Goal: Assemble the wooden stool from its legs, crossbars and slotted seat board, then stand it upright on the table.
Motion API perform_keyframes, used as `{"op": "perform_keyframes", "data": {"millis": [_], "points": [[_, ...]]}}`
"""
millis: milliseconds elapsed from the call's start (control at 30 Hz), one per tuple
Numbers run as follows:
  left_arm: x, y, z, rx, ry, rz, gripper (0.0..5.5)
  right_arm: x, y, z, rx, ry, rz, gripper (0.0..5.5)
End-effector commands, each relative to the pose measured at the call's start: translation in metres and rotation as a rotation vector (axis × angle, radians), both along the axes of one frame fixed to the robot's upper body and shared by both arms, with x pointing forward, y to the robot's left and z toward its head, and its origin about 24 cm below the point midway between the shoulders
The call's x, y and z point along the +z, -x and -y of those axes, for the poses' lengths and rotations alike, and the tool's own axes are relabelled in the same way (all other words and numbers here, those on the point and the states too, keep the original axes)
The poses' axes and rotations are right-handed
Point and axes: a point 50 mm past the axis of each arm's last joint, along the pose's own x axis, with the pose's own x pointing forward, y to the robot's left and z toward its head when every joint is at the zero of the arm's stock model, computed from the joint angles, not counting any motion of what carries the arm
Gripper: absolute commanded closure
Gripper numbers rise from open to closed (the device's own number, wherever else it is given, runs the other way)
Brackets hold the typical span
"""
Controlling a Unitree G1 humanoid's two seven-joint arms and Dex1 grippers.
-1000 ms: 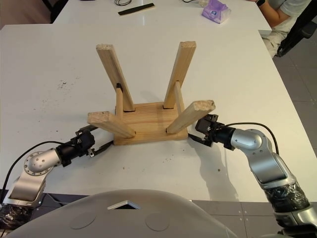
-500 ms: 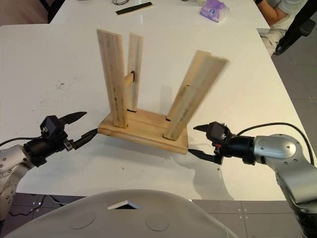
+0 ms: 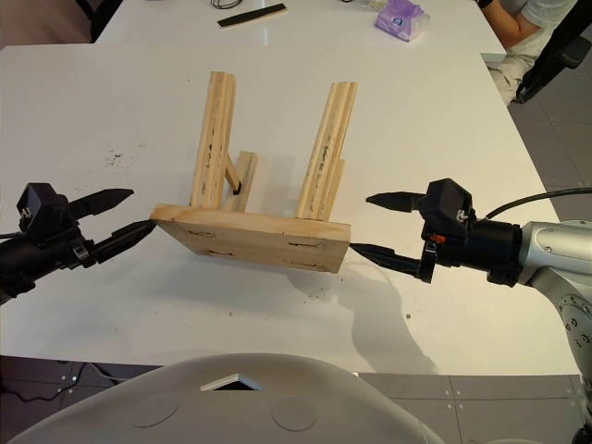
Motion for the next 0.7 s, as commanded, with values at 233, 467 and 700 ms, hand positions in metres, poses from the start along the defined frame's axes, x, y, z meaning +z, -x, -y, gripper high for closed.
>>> {"op": "perform_keyframes", "data": {"millis": [233,467,700], "points": [[-0.035,-0.006,0.003,-0.213,-0.013,-0.055,1.84,-0.033,0.003,0.010,0.170,-0.019,-0.129,1.60],[-0.038,-0.016,-0.003,-0.220,-0.026,-0.038,1.84,-0.048,0.002,-0.001,0.282,0.039,-0.114,1.60],[-0.043,-0.014,-0.013,-0.210,-0.043,-0.062,1.84,-0.061,0.011,-0.005,0.298,0.047,-0.129,1.60]]}}
